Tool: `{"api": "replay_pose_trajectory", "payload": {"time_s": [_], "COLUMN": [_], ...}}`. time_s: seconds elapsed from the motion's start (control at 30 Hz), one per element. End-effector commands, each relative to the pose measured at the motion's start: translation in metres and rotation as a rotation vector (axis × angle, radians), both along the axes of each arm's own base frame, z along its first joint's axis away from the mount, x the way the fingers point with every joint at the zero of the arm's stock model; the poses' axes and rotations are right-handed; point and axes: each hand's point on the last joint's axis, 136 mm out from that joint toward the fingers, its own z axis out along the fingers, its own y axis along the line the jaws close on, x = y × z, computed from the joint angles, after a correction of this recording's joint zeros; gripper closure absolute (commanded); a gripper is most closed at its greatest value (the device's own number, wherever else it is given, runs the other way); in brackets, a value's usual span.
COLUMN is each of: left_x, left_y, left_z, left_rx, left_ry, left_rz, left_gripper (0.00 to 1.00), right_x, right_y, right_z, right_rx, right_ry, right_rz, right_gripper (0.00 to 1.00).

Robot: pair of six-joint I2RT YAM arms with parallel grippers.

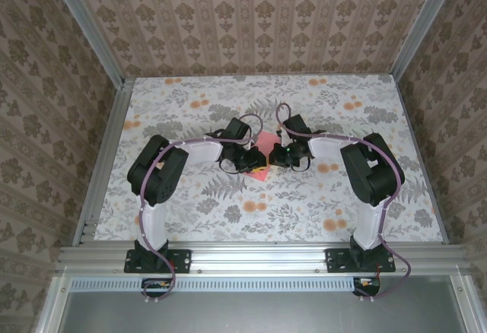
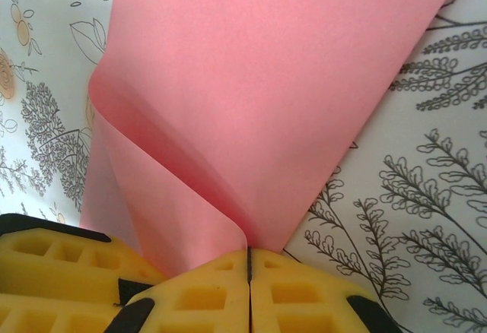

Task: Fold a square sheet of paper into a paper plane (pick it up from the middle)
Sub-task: Fold the triangle a second time at the center of the table.

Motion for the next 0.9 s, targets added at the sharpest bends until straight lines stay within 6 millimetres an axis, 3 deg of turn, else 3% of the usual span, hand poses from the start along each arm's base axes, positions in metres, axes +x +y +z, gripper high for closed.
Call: {"api": "replay_pose_trajectory", "payload": {"time_s": [0.0,0.87], "left_x": [-0.003,-0.008], "left_y": [-0.004,-0.002], "left_z": [-0.001,-0.012], "left_rx": [0.005,0.039], "left_ry": [0.008,0.039], "left_rz": [-0.029,-0.033], "left_gripper": [0.80,0.84], "right_x": [0.001,-0.001], "right_y": [-0.006,-0.010], "right_z": [0.009,0.001], "right_rx": [-0.033,-0.059], "right_ry": [-0.026,-0.006], "right_rz": [0.000,-0.011], "right_gripper": [0.91,0.90]}}
